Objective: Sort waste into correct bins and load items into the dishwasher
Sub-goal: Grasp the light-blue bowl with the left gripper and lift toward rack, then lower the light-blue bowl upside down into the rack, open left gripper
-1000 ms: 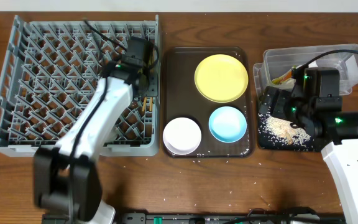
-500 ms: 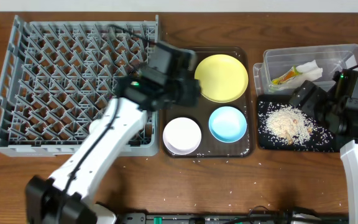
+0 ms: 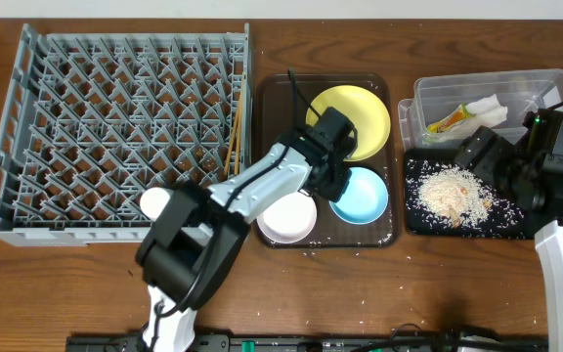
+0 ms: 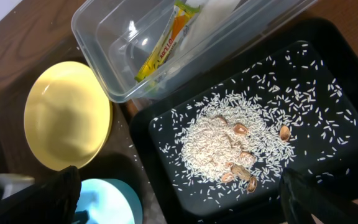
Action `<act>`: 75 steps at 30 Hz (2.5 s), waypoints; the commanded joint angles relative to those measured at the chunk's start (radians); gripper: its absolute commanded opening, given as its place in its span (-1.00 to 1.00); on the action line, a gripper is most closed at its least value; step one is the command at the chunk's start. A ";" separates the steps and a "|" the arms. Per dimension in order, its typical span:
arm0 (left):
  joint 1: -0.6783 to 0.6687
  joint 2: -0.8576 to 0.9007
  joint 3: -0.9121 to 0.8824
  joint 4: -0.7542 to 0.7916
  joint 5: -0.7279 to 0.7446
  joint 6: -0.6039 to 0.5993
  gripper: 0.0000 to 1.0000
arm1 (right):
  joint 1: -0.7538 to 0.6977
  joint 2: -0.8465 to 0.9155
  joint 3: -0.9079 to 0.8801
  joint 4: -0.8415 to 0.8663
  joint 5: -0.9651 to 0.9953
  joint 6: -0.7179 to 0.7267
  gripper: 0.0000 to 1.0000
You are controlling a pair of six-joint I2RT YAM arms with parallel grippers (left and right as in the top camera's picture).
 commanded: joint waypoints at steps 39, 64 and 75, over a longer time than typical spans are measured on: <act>0.346 -0.336 -0.107 -0.407 -1.552 -0.060 -0.85 | -0.010 -0.014 0.005 -0.001 -0.002 0.017 0.99; 0.134 -0.169 -0.107 -0.459 -1.434 -0.104 -0.28 | -0.010 -0.014 0.005 -0.001 -0.001 0.017 0.99; 0.093 -0.391 -0.056 -0.386 -1.011 -0.151 -0.12 | -0.010 -0.014 0.005 -0.001 -0.001 0.017 0.98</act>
